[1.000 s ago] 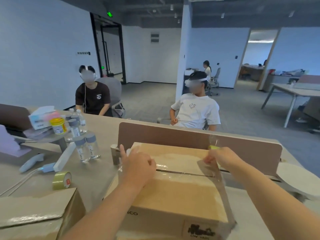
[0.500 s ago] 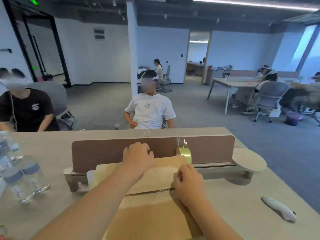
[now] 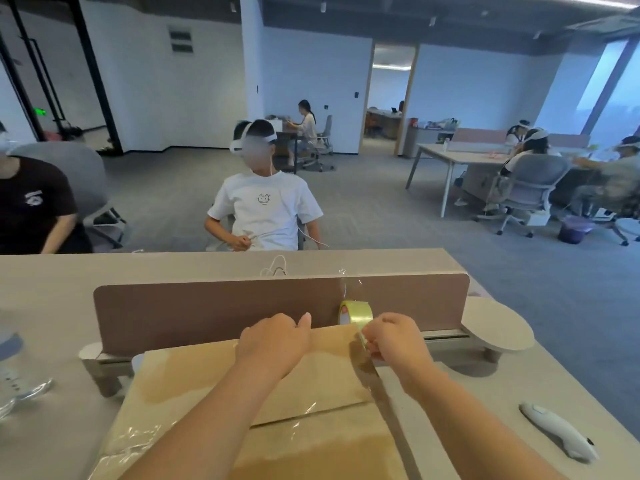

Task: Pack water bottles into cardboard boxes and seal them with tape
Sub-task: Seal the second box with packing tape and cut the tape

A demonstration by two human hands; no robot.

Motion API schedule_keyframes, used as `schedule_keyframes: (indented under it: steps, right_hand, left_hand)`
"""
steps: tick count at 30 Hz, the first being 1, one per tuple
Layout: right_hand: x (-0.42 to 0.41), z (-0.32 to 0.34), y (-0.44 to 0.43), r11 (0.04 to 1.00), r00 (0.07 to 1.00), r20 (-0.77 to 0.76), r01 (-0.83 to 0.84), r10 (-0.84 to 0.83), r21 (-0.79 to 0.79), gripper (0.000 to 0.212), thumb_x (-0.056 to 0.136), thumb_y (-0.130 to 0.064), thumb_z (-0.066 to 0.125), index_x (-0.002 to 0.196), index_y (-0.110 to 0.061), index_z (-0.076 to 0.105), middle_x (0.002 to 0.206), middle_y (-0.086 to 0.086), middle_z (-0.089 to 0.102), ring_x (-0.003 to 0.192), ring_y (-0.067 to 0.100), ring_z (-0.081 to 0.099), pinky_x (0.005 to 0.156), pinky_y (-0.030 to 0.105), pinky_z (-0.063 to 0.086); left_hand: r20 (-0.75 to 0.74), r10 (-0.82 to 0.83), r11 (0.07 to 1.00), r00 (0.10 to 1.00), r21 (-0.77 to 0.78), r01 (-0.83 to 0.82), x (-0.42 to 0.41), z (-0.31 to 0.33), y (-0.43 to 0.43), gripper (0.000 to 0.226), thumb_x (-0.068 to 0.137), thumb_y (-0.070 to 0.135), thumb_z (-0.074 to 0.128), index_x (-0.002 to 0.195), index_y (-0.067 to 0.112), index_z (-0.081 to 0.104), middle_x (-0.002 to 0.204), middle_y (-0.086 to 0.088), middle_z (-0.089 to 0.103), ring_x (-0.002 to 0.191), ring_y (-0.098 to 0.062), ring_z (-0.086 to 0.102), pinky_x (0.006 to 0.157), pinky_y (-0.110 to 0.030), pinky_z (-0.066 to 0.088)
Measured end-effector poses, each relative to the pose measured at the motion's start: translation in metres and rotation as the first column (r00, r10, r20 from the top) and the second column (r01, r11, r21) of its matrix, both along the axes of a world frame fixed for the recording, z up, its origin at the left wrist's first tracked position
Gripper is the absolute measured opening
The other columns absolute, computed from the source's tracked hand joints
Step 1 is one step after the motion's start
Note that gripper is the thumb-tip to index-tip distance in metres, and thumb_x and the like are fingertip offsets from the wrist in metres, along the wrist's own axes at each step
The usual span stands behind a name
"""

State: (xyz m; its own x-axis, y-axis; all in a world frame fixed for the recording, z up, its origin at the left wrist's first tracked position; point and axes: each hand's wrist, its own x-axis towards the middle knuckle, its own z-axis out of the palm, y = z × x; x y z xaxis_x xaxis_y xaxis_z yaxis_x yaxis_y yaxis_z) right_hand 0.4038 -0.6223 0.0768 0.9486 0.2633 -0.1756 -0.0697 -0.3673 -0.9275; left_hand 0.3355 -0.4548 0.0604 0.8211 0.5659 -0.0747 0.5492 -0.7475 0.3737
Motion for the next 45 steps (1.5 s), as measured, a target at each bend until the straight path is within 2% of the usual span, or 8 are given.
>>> schedule_keyframes:
  steps: [6,12,16,19,26,30,37,45]
  right_hand:
    - [0.091,-0.035,0.002,0.989,0.973,-0.176,0.14,-0.146,-0.045,0.011,0.082,-0.011,0.047,0.072,-0.009,0.051,0.074,0.009,0.046,0.065,0.022,0.037,0.058,0.031,0.03]
    - [0.116,-0.067,0.02,0.994,0.882,-0.469,-0.003,0.054,0.11,0.044,0.087,-0.046,0.057,0.11,-0.008,0.064,0.104,0.01,0.068,0.093,0.024,0.062,0.059,0.029,0.037]
    - [0.124,-0.069,0.027,0.996,0.915,-0.403,-0.002,0.037,0.088,0.033,0.084,-0.033,0.065,0.102,-0.006,0.062,0.099,0.012,0.065,0.095,0.029,0.061,0.084,0.041,0.05]
    - [0.126,-0.042,0.026,0.995,0.955,-0.295,0.053,-0.026,0.084,0.021,0.083,-0.026,0.062,0.073,-0.008,0.06,0.074,0.009,0.057,0.073,0.025,0.052,0.07,0.037,0.041]
    - [0.113,0.057,0.034,0.998,0.997,-0.035,-0.064,0.063,-0.026,0.024,0.077,-0.028,0.063,0.062,-0.01,0.058,0.066,0.007,0.055,0.067,0.027,0.051,0.062,0.032,0.037]
    - [0.088,0.115,0.039,0.996,0.995,0.059,-0.082,0.08,0.032,0.021,0.077,-0.028,0.062,0.068,-0.01,0.055,0.066,0.003,0.051,0.06,0.02,0.045,0.055,0.028,0.032]
    - [0.02,0.176,0.03,0.954,0.953,0.157,-0.229,0.26,-0.195,0.022,0.079,-0.027,0.063,0.067,-0.011,0.054,0.069,0.007,0.048,0.063,0.023,0.043,0.056,0.028,0.029]
    - [-0.071,0.189,0.041,0.888,0.92,0.191,-0.25,0.342,-0.387,0.021,0.079,-0.027,0.067,0.072,-0.011,0.054,0.068,0.005,0.049,0.059,0.018,0.044,0.055,0.026,0.031]
  left_hand:
    - [-0.062,0.014,0.906,0.998,-0.421,-0.039,0.073,0.017,0.014,0.007,0.077,0.022,0.063,0.079,0.015,0.063,0.083,-0.007,0.065,0.077,-0.023,0.06,0.072,-0.03,0.047]
    - [-0.125,0.154,0.679,0.98,-0.707,-0.197,0.136,0.014,0.006,0.033,0.092,0.034,0.055,0.117,0.013,0.058,0.115,-0.003,0.06,0.104,-0.02,0.05,0.09,-0.035,0.039]
    - [-0.168,0.228,0.451,0.959,-0.855,-0.257,0.161,-0.001,-0.013,0.029,0.09,0.041,0.055,0.096,0.014,0.066,0.114,-0.005,0.06,0.117,-0.022,0.048,0.101,-0.039,0.031]
    - [-0.159,0.285,0.323,0.945,-0.913,-0.251,0.168,-0.003,-0.017,0.03,0.09,0.044,0.055,0.091,0.018,0.068,0.109,-0.005,0.061,0.114,-0.023,0.049,0.105,-0.039,0.029]
    - [-0.102,0.41,-0.024,0.906,-0.995,-0.101,0.161,0.02,-0.017,0.028,0.087,0.036,0.058,0.068,0.016,0.06,0.052,-0.001,0.058,0.053,-0.015,0.057,0.059,-0.023,0.047]
    - [0.112,0.392,-0.035,0.913,-0.99,0.137,0.149,0.059,-0.009,0.043,0.089,0.021,0.053,0.05,0.013,0.068,0.057,-0.004,0.065,0.05,-0.018,0.065,0.066,-0.031,0.052]
    - [0.162,0.401,-0.001,0.902,-0.984,0.177,0.077,0.1,0.026,0.021,0.09,0.027,0.06,0.081,0.009,0.068,0.07,-0.001,0.058,0.056,-0.01,0.048,0.045,-0.018,0.047]
    - [0.272,0.353,0.06,0.895,-0.961,0.268,-0.059,0.129,0.062,0.011,0.081,0.005,0.066,0.092,0.008,0.068,0.066,0.0,0.063,0.054,-0.007,0.058,0.049,-0.016,0.051]
